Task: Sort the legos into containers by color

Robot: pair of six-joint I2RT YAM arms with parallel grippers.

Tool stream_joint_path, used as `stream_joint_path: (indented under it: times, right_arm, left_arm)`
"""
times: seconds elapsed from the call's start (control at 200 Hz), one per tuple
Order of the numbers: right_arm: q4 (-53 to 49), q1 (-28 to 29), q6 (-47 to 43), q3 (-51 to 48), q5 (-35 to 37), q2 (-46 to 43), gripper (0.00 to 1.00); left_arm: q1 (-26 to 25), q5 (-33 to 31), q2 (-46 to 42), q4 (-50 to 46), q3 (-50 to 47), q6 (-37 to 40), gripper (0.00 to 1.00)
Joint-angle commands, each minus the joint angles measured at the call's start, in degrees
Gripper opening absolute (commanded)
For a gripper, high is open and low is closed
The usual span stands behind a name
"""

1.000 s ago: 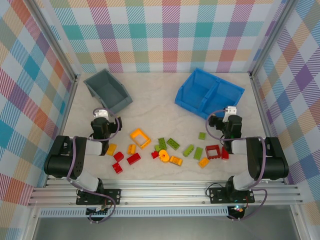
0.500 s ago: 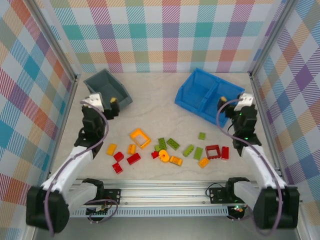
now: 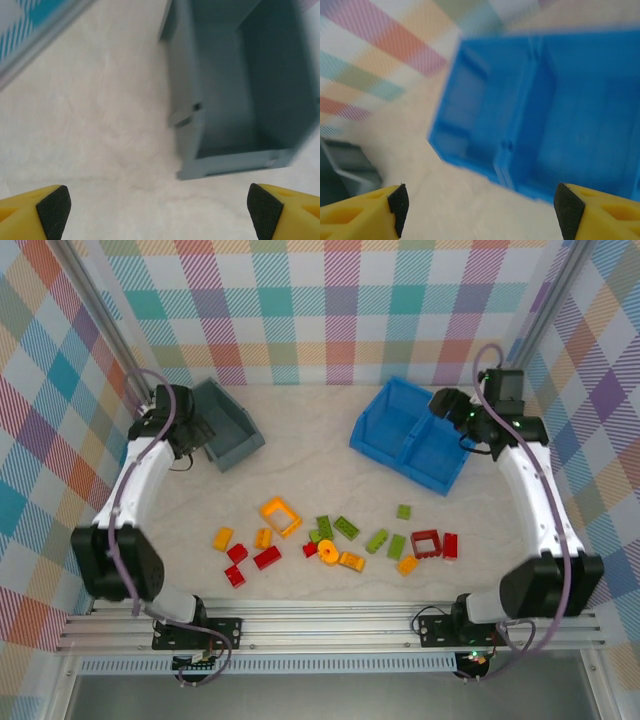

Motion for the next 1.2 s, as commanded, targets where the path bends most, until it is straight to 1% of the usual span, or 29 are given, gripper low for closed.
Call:
stream_joint_path:
  times: [0.0, 0.055, 0.13, 0.185, 0.3, 0.42, 0.49, 0.58, 0.655, 0.695, 0.775, 0.865, 0.885, 0.955, 1.02, 1.13, 1.2]
  right_arm:
    - [-8.3, 1.4, -0.3, 3.3, -5.2, 1.7, 0.78]
    - [-8.1, 2.0, -1.1, 3.1, -5.0, 2.6, 0.79]
    - [-7.6, 2.3, -1.6, 2.7, -5.7, 3.8, 0.8]
    - [-6.8, 2.5, -2.2, 2.3, -6.3, 4.4, 0.8]
    - [-5.5, 3.2, -3.0, 1.4, -6.9, 5.6, 0.8]
    - [-4.2, 3.2, -3.0, 0.4, -6.6, 7.2, 0.8]
    - [-3.9, 3.2, -3.1, 0.8, -6.3, 8.8, 0.78]
    - [-4.3, 3.2, -3.3, 2.2, -5.1, 11.3, 0.75]
    - [-5.4, 3.2, -3.8, 4.1, -2.7, 13.4, 0.74]
    - [-6.1, 3.2, -4.1, 5.5, -1.3, 15.0, 0.73]
    - [-7.4, 3.1, -4.3, 8.5, 0.2, 19.2, 0.71]
    - [-7.6, 3.2, -4.1, 11.9, 0.7, 24.3, 0.69]
    - [-7.6, 3.2, -4.1, 12.7, 0.9, 25.2, 0.69]
    - [-7.8, 3.2, -4.7, 15.9, 1.8, 28.4, 0.69]
    - [-8.9, 3.2, -5.3, 19.8, 2.2, 32.0, 0.69]
    - [-11.9, 3.2, -6.0, 26.8, 2.8, 38.5, 0.67]
    - [-13.2, 3.3, -6.7, 30.2, 2.8, 41.8, 0.6]
  left_arm:
    - [3.4, 3.2, 4.6, -6.5, 5.9, -1.0, 0.89]
    - [4.1, 4.5, 7.8, -5.0, 7.7, -0.3, 0.87]
    - [4.4, 4.1, 12.2, -4.3, 10.6, 0.4, 0.86]
    - [4.6, 5.1, 15.0, -3.6, 12.5, 1.0, 0.85]
    - [4.6, 6.0, 18.3, -1.2, 15.4, 1.8, 0.85]
    - [4.7, 6.6, 21.5, -0.9, 18.9, 2.8, 0.83]
    - [4.8, 6.9, 24.6, -2.1, 21.9, 3.2, 0.76]
    - [5.0, 7.6, 27.8, -2.9, 24.8, 3.9, 0.6]
    - [5.0, 7.7, 29.1, -2.9, 25.8, 4.8, 0.48]
    - [5.0, 7.7, 29.4, -2.6, 25.9, 5.4, 0.44]
    - [5.0, 7.8, 29.6, -2.1, 25.8, 6.6, 0.42]
    - [4.9, 9.3, 29.5, -1.1, 25.7, 8.4, 0.32]
    - [4.9, 9.9, 29.5, -0.9, 25.6, 8.9, 0.29]
    - [4.6, 13.3, 29.7, -0.3, 25.7, 11.0, 0.13]
    - [4.2, 15.6, 29.6, -0.4, 25.6, 12.4, 0.01]
    - [3.0, 17.6, 28.9, -0.2, 24.3, 14.7, 0.0]
    - [2.0, 17.6, 28.5, -0.8, 24.0, 15.6, 0.0]
